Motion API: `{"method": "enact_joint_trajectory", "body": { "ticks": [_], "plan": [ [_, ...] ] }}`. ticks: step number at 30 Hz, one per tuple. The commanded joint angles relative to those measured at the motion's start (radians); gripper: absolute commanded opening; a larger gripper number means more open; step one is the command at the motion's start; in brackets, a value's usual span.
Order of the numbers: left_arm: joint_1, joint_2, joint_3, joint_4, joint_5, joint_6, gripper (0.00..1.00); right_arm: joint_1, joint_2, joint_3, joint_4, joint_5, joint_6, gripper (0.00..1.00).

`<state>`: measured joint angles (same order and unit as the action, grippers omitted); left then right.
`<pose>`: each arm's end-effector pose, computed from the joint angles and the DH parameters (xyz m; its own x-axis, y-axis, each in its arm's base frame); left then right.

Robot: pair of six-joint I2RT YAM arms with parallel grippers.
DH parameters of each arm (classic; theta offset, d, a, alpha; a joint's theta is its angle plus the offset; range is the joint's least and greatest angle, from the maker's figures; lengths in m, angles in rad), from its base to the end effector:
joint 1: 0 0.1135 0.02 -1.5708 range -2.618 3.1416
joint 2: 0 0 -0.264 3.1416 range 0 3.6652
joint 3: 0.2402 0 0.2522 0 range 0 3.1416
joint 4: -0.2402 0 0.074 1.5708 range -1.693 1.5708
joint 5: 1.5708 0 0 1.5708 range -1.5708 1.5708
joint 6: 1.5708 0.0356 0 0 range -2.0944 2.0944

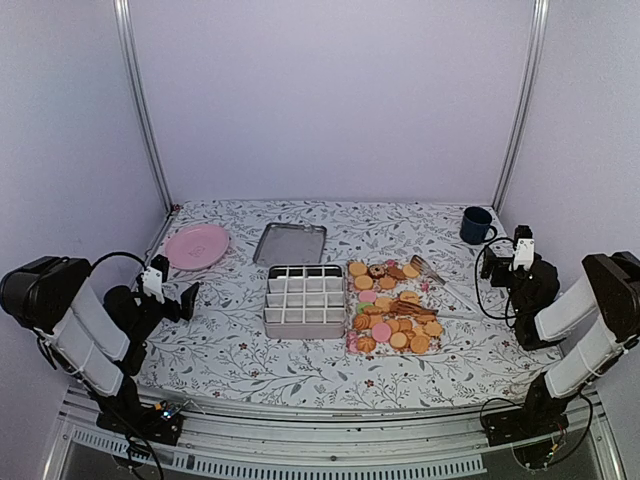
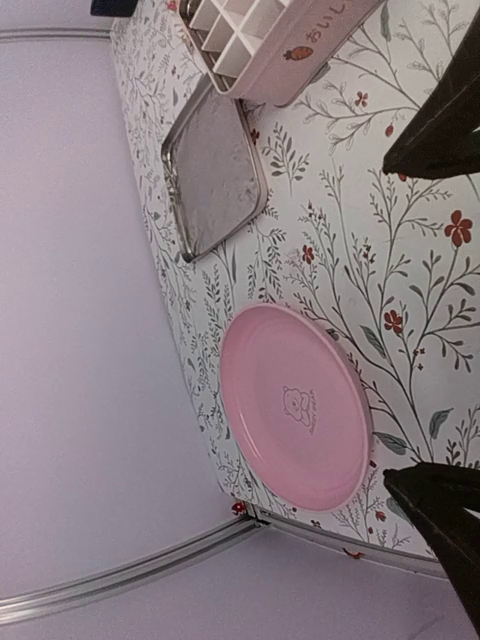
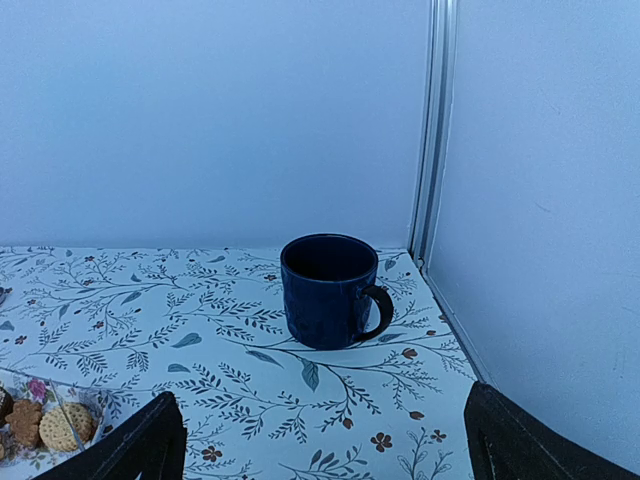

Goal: Pack the cookies
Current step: Pick up the clamp from the center of the board.

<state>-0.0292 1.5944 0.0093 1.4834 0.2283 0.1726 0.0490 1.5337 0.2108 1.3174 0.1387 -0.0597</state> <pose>0.1905 -0.0136 0.1206 -0.0564 0.1690 -0.9840 0.2672 0.9522 0.1482 0.2377 0.0067 0.1540 -0.0108 -0.0597 -0.9982 0.0891 0.9942 -0.0604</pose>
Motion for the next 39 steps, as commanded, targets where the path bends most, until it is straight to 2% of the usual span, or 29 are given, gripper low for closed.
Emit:
{"method": "enact_joint_trajectory", "body": {
  "ticks": [1, 5, 7, 10, 11, 13, 16, 18, 20, 21, 23, 25, 28, 32, 39],
  "plan": [
    [-0.011, 0.007, -0.027, 0.339, 0.003, 0.013, 0.99, -0.007, 0.008, 0.019, 0.009, 0.005, 0.018, 0.99],
    [-0.01, 0.008, -0.026, 0.339, 0.002, 0.012, 0.99, -0.007, 0.009, 0.025, 0.0, 0.017, 0.02, 0.99],
    [-0.012, 0.01, -0.013, 0.331, -0.005, 0.013, 0.99, -0.007, -0.006, 0.032, -0.018, 0.089, 0.036, 0.99],
    [-0.011, -0.014, -0.013, 0.322, -0.045, -0.007, 0.99, -0.001, -0.068, 0.053, -0.094, 0.103, 0.072, 0.99],
    [-0.011, -0.044, -0.01, 0.287, -0.036, -0.004, 0.99, 0.0, -0.108, 0.078, -0.202, 0.121, 0.071, 0.99],
    [-0.01, -0.169, 0.03, 0.102, -0.008, 0.007, 0.99, -0.001, -0.187, 0.146, -0.398, 0.155, 0.077, 0.99],
    [-0.01, -0.357, 0.214, -0.397, -0.022, -0.004, 0.99, 0.002, -0.266, 0.266, -0.677, 0.046, 0.015, 0.99],
    [-0.012, -0.381, 0.377, -0.706, -0.031, -0.01, 0.99, 0.0, -0.297, 0.324, -0.794, 0.018, -0.01, 0.99],
    [-0.012, -0.367, 0.517, -0.985, -0.046, -0.007, 0.99, -0.001, -0.337, 0.357, -0.877, -0.013, 0.066, 0.99],
    [-0.013, -0.366, 0.576, -1.091, -0.043, -0.004, 0.99, -0.003, -0.36, 0.372, -0.922, -0.088, 0.128, 0.99],
    [-0.014, -0.383, 0.651, -1.268, -0.015, 0.012, 0.99, -0.002, -0.387, 0.385, -0.969, -0.261, 0.126, 0.99],
    [-0.015, -0.418, 0.692, -1.394, 0.04, 0.031, 0.99, 0.007, -0.382, 0.398, -1.037, -0.355, 0.071, 0.99],
    [-0.023, -0.461, 0.748, -1.552, 0.131, 0.05, 0.99, 0.047, -0.328, 0.44, -1.167, -0.356, -0.01, 0.99],
    [-0.052, -0.461, 0.808, -1.72, 0.202, 0.071, 0.99, 0.111, -0.255, 0.477, -1.255, -0.334, -0.03, 0.85],
    [-0.147, -0.412, 0.834, -1.819, 0.195, 0.107, 0.99, 0.142, -0.083, 0.562, -1.36, -0.359, 0.001, 0.63]
  ]
}}
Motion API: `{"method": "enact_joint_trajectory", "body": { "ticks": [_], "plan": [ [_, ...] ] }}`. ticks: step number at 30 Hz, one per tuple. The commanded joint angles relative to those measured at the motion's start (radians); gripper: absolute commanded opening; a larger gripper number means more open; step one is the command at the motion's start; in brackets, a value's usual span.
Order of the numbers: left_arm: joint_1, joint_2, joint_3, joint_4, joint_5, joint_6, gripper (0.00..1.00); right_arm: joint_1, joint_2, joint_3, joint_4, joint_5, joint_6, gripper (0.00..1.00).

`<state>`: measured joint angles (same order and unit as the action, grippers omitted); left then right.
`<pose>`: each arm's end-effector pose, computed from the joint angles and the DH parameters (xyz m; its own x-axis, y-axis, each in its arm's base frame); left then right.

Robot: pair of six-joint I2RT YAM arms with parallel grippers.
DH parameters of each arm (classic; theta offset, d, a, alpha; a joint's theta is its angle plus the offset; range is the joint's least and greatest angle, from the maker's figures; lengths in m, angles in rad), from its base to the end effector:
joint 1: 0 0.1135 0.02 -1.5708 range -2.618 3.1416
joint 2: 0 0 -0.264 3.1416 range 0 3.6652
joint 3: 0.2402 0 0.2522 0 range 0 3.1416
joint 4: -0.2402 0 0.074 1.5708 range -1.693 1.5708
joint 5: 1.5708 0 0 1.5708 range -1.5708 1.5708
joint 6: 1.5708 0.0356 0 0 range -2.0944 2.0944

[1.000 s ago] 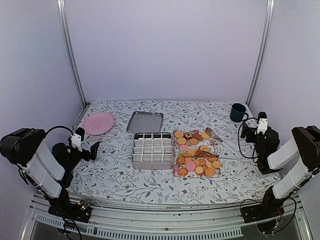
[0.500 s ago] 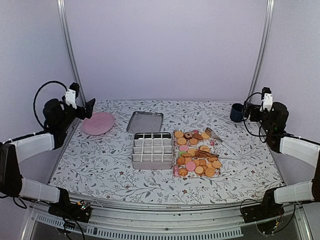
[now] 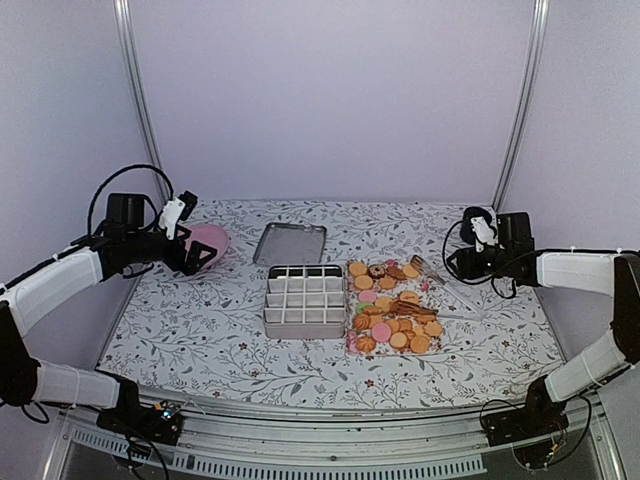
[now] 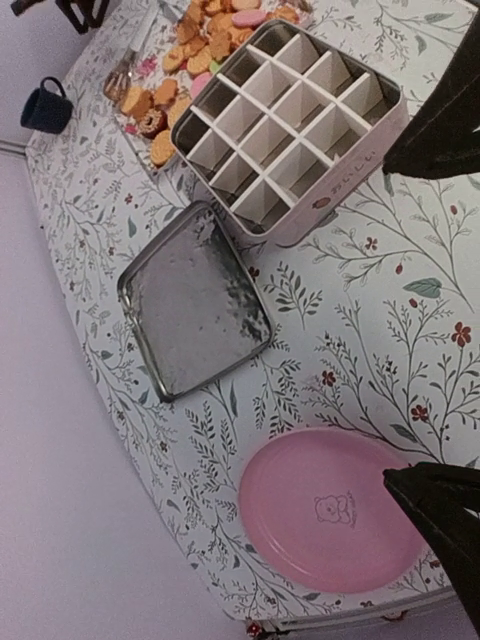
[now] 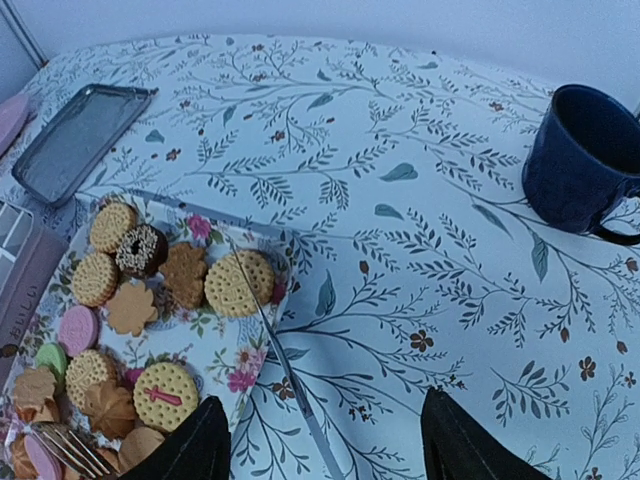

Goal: Pack the cookies
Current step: Pick up the clamp from the center of the board.

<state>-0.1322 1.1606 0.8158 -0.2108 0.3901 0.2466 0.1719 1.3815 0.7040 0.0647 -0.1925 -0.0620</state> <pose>0.2524 -0.0472 0.2729 -0.3991 0.2808 -0.8728 0.5564 0.8308 0.0129 0.2825 0.0560 0.2033 -0.5456 -0.1564 -0.8233 -0.3566 0.9324 0.0591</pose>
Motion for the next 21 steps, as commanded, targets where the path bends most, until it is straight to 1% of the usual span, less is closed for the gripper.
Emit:
{"method": "enact_joint_trajectory", "body": {
  "ticks": [1, 6, 15, 21],
  "plan": [
    [-0.054, 0.023, 0.03, -0.128, 0.039, 0.037, 1.0, 0.023, 0.095, 0.087, -0.128, -0.02, 0.0, 0.61],
    [-0.096, 0.031, 0.045, -0.142, 0.077, 0.055, 0.99, 0.033, 0.189, 0.163, -0.209, -0.024, -0.001, 0.61],
    [-0.135, 0.068, 0.063, -0.164, 0.102, 0.078, 0.99, 0.041, 0.281, 0.198, -0.262, -0.032, -0.001, 0.6],
    [-0.144, 0.074, 0.081, -0.188, 0.134, 0.097, 0.99, 0.053, 0.342, 0.227, -0.285, 0.005, 0.009, 0.51]
  ]
}}
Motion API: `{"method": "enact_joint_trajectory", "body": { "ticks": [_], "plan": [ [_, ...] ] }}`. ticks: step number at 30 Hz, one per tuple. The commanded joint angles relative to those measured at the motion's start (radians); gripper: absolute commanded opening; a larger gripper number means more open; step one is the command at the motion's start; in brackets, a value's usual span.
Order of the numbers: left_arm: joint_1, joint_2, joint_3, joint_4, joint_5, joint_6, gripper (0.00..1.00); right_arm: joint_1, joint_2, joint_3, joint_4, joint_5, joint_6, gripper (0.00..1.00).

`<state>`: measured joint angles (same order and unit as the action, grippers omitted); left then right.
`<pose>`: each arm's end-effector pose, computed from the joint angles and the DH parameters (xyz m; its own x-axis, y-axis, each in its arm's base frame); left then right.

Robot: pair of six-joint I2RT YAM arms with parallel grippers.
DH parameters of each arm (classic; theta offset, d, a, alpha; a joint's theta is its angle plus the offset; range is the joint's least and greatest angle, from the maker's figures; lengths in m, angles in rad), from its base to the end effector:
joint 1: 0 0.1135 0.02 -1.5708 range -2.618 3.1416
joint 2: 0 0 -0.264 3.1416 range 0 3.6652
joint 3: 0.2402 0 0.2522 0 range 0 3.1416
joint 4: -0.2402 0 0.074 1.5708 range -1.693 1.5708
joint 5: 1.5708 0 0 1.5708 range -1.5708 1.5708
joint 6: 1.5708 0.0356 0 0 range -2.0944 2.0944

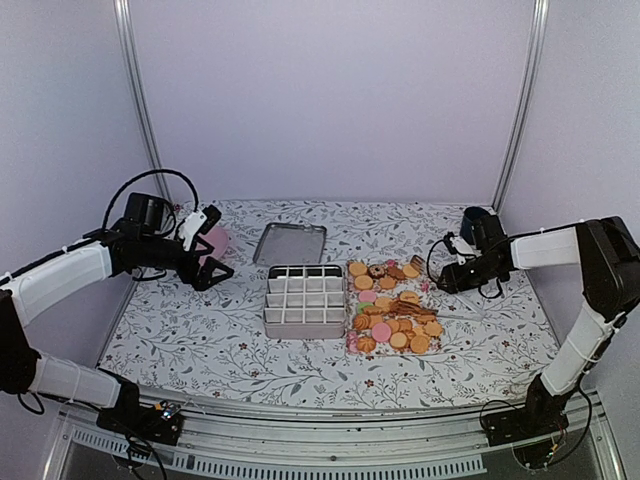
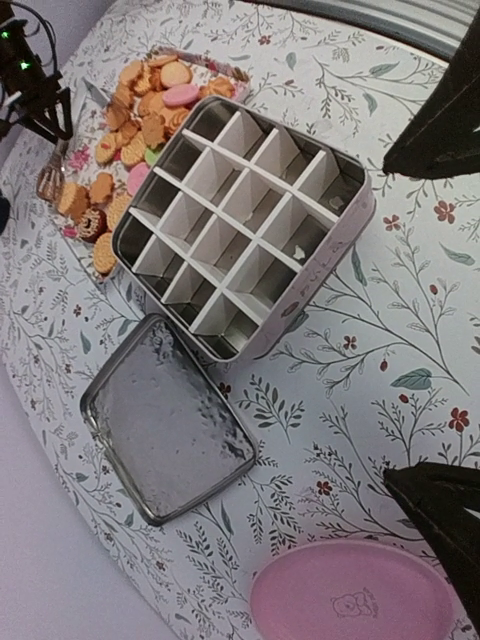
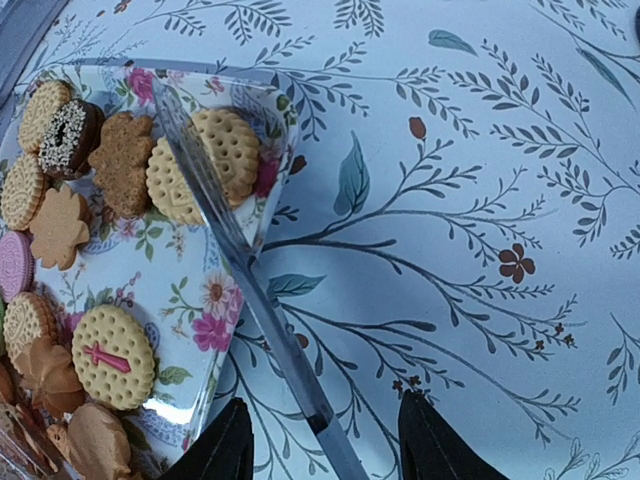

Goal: Pack the cookies
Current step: Pick up the clamp from the center of the board.

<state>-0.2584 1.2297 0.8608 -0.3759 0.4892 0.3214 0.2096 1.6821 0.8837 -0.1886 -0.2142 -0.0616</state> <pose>0.2464 -0.0824 0.2585 -0.4450 0.4060 -0.7982 0.7380 0.6712 -0.0700 0.3146 0.0746 0.1515 -0.7950 -0.2306 -0.5611 -0.3675 0.9189 0.1431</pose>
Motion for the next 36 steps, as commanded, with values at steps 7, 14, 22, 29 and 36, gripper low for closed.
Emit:
{"method": "enact_joint_trajectory", "body": {
  "ticks": [7, 14, 22, 29, 36],
  "plan": [
    [-0.024, -0.004, 0.038, -0.028, 0.035, 0.03, 0.99, 0.069, 0.046, 0.075, -0.046, 0.109, -0.018, 0.26],
    [-0.027, -0.024, 0.031, -0.028, 0.031, 0.036, 0.99, 0.115, 0.024, 0.065, -0.045, 0.179, -0.047, 0.12],
    [-0.036, -0.033, 0.029, -0.032, 0.04, 0.042, 0.99, 0.138, -0.009, 0.055, -0.033, 0.203, -0.055, 0.0],
    [-0.067, -0.031, 0.044, -0.049, 0.075, 0.044, 0.99, 0.167, -0.113, 0.037, -0.012, 0.254, -0.083, 0.0],
    [-0.145, 0.01, 0.113, -0.086, 0.142, 0.031, 0.99, 0.266, -0.173, 0.093, -0.059, 0.323, -0.109, 0.0]
  ]
}}
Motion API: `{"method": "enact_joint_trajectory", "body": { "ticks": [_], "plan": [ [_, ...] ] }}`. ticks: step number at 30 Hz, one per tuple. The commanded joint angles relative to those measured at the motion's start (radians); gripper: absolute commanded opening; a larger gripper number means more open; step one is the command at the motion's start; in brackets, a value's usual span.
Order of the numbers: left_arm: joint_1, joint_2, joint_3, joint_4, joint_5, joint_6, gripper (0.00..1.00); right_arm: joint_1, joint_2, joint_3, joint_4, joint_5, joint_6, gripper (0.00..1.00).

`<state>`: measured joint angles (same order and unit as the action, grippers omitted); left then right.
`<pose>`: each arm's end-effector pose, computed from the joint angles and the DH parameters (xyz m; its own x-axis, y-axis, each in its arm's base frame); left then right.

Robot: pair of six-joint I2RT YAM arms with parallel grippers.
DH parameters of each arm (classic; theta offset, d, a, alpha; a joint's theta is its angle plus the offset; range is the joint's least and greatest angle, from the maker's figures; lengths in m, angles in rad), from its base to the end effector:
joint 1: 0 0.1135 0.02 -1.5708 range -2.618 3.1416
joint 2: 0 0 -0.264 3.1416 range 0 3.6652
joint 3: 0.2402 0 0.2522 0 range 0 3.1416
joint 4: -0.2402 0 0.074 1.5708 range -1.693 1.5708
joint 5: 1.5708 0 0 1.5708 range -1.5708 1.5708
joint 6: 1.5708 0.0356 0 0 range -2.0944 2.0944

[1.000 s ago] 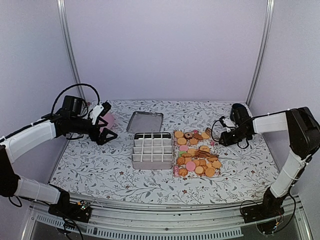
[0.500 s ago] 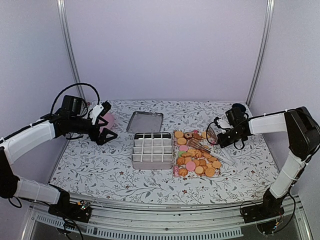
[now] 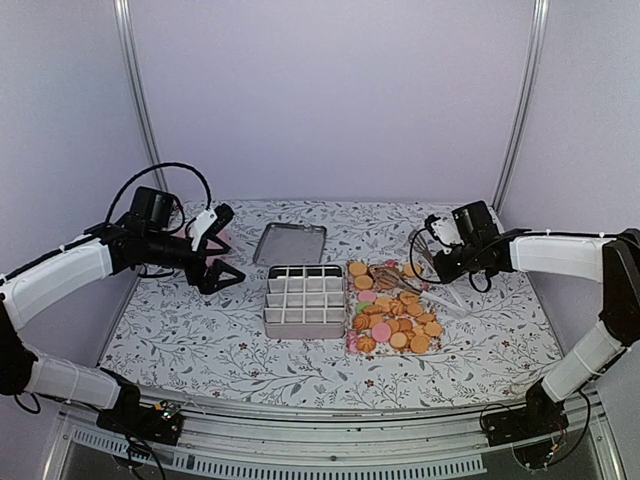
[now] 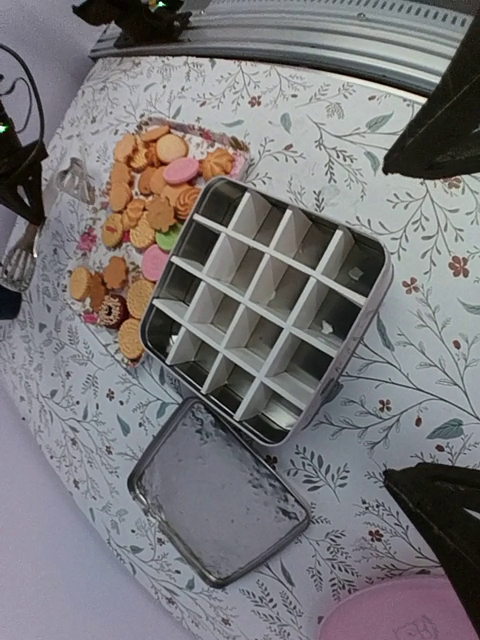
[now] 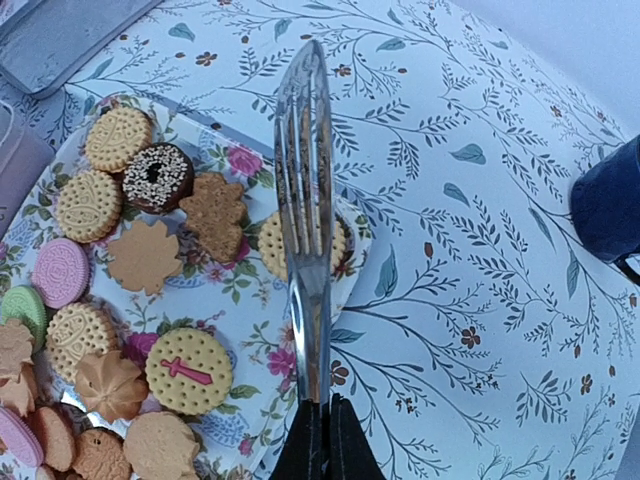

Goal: Pack the cookies
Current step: Pick up the clamp from the center of the board, then pass from the right arm to the left

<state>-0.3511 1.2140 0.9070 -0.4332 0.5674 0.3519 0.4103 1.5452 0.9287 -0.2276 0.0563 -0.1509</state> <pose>0.2340 -0.1061 0.2739 -0.3661 0.4436 -0.8180 0.8403 0.5353 -0.0858 0.2948 0.1260 0.2029 -0.6228 -0.4346 -0.6505 -0.4628 0.8751 -0.1415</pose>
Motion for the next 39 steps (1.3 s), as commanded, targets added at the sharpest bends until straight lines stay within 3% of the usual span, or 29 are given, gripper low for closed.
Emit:
{"method": "enact_joint_trajectory", "body": {
  "ticks": [1, 9, 15, 20, 26, 35, 39],
  "plan": [
    [-0.071, 0.036, 0.084, -0.041, 0.075, 0.001, 0.99, 0.092, -0.034, 0.069, -0.031, 0.067, -0.019, 0.0],
    [-0.263, 0.123, 0.229, -0.183, 0.052, 0.086, 0.98, 0.357, 0.111, 0.326, -0.136, 0.169, 0.03, 0.0],
    [-0.348, 0.176, 0.286, -0.21, -0.001, 0.14, 0.84, 0.485, 0.258, 0.527, -0.242, 0.241, 0.039, 0.0],
    [-0.363, 0.181, 0.278, -0.222, 0.007, 0.176, 0.7, 0.523, 0.3, 0.605, -0.27, 0.252, 0.033, 0.0],
    [-0.371, 0.167, 0.239, -0.227, 0.002, 0.218, 0.44, 0.543, 0.323, 0.648, -0.286, 0.245, 0.032, 0.0],
    [-0.371, 0.175, 0.237, -0.223, 0.0, 0.236, 0.38, 0.567, 0.349, 0.7, -0.291, 0.23, 0.033, 0.0],
    [-0.372, 0.186, 0.239, -0.223, 0.003, 0.248, 0.24, 0.575, 0.35, 0.719, -0.292, 0.221, 0.032, 0.0]
  ]
}}
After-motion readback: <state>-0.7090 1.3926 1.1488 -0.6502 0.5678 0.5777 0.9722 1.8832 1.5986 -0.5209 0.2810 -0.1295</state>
